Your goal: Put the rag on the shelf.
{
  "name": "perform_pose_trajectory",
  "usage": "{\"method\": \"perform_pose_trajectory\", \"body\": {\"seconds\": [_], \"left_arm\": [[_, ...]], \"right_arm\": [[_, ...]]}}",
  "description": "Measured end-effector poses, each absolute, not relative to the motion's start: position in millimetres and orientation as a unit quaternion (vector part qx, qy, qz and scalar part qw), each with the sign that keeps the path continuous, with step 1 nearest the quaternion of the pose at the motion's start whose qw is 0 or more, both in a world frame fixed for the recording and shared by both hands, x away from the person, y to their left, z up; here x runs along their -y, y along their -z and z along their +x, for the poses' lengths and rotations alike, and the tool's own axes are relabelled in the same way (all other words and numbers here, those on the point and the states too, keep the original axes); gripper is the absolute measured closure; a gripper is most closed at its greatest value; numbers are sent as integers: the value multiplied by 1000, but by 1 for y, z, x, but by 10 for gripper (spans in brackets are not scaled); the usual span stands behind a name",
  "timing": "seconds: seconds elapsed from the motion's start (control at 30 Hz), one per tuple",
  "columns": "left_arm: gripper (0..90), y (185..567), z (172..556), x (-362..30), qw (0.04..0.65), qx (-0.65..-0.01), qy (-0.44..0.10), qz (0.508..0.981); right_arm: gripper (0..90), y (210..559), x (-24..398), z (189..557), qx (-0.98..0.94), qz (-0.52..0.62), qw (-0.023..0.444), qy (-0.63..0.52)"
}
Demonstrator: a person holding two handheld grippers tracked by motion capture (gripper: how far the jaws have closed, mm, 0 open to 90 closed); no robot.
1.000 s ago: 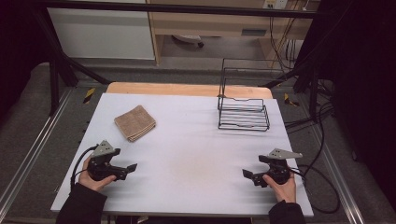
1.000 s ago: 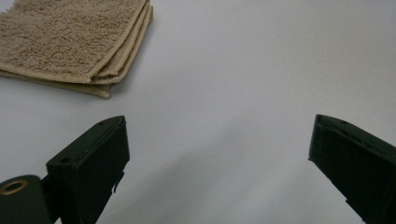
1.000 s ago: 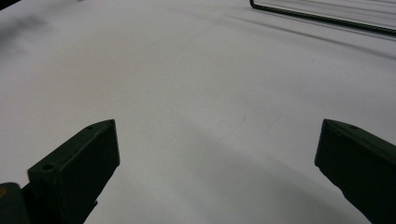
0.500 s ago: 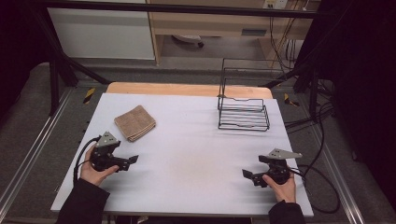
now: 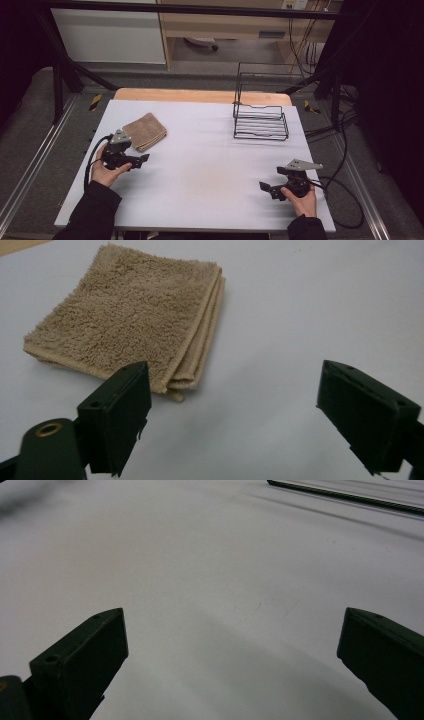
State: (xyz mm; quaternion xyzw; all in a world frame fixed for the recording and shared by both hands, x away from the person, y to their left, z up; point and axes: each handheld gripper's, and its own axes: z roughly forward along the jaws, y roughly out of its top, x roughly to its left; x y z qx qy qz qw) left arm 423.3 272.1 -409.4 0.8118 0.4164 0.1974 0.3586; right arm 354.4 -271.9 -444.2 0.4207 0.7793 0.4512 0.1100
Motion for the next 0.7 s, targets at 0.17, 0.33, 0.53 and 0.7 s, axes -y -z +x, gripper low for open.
{"method": "perform_pose_trajectory", "body": {"seconds": [0.17, 0.33, 0.53, 0.7], "left_arm": [[197, 415, 437, -270, 344, -427, -205, 811], [248, 417, 451, -269, 333, -435, -215, 808], [334, 426, 461, -269, 325, -442, -225, 805], [380, 435, 468, -270, 314, -447, -222, 807]], "right_arm": [[5, 444, 272, 354, -779, 421, 111, -451], [5, 444, 272, 354, -779, 421, 111, -451], [5, 444, 272, 354, -779, 421, 111, -451], [5, 444, 272, 354, -779, 421, 111, -451]]}}
